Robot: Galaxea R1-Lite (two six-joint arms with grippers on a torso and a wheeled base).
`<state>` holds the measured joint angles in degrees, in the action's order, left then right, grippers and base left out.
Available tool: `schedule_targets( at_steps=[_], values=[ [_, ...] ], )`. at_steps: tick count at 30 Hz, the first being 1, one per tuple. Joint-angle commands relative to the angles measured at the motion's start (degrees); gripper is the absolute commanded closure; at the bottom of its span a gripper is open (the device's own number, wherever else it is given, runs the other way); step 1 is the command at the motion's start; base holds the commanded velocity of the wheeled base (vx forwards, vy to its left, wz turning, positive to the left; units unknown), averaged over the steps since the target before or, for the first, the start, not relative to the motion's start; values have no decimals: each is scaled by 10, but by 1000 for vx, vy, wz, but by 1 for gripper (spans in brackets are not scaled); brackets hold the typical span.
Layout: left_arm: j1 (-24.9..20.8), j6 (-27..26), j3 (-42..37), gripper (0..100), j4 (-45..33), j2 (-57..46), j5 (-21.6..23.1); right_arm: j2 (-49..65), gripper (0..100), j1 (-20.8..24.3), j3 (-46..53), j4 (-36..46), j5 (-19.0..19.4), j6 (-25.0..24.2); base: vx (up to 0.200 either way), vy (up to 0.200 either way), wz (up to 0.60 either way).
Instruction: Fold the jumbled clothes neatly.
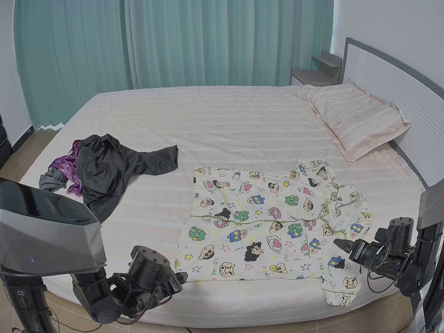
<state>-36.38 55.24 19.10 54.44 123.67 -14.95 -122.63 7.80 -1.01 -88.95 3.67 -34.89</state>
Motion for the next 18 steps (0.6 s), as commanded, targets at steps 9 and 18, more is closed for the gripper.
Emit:
schedule_targets(
  at_steps=[9,18],
  values=[
    [59,66,-10,0,0,-139,47,3,0,12,10,-3,-1,-1,22,0,0],
    [71,71,-8,0,0,-145,77,3,0,13,10,-3,-7,-1,178,0,0]
  ],
)
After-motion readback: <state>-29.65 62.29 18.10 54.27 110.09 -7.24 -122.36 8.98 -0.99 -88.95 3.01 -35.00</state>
